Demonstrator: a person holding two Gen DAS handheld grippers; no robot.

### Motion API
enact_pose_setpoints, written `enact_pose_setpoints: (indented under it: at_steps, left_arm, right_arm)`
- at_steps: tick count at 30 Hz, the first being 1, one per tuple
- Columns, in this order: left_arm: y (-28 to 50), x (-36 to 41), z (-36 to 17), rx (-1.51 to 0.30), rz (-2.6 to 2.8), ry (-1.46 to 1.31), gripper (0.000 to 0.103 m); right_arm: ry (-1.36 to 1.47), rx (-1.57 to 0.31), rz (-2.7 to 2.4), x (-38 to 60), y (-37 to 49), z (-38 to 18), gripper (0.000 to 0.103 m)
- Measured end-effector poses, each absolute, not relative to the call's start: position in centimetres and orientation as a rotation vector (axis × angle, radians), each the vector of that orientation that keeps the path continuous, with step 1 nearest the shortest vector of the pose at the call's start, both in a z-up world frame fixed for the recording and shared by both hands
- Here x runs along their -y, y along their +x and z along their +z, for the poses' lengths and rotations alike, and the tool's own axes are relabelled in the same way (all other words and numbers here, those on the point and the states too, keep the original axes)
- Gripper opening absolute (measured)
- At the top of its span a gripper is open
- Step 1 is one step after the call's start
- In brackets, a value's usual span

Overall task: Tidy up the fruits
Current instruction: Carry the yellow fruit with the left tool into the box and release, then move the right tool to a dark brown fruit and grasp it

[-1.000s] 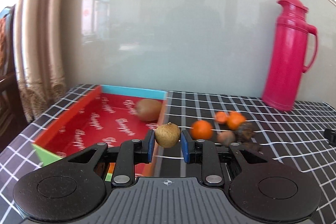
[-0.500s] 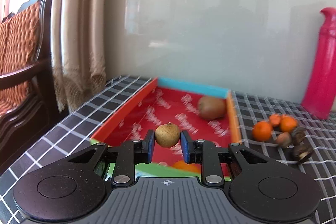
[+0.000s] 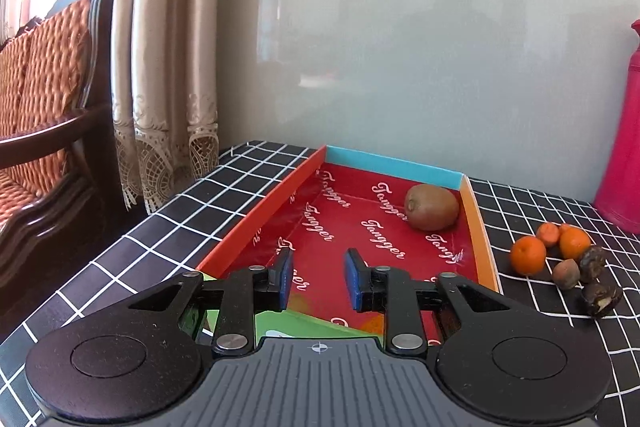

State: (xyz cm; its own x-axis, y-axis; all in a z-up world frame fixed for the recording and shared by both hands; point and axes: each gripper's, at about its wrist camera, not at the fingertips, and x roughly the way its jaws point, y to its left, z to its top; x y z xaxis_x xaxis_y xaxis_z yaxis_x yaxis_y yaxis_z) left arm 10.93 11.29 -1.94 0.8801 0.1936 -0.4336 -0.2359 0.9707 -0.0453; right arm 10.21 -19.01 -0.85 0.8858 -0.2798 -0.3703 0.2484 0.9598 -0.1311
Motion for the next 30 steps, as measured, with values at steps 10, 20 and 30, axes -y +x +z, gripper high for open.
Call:
enact_pose_setpoints:
  at_steps: [10,20,30]
  left_arm:
    - [9.7,-9.3,-1.4,-0.381,0.223,-0.044,0.078]
    - [8.8,-9.9,-0.5,-0.353,0.244,-0.039,0.085]
    - [8.3,-11.6,-0.8,-0.344,0.293,-0.052,0.085]
  right_arm:
    - [-0.065,-0.379,-0.279,20.5,9.5,-0.4,0.094]
    - [-0.074,-0.361,-0.221,19.5,9.2,-0.3,0.095]
    - [-0.093,-0.345,-0.153,18.0,9.6,-0.9,0.096]
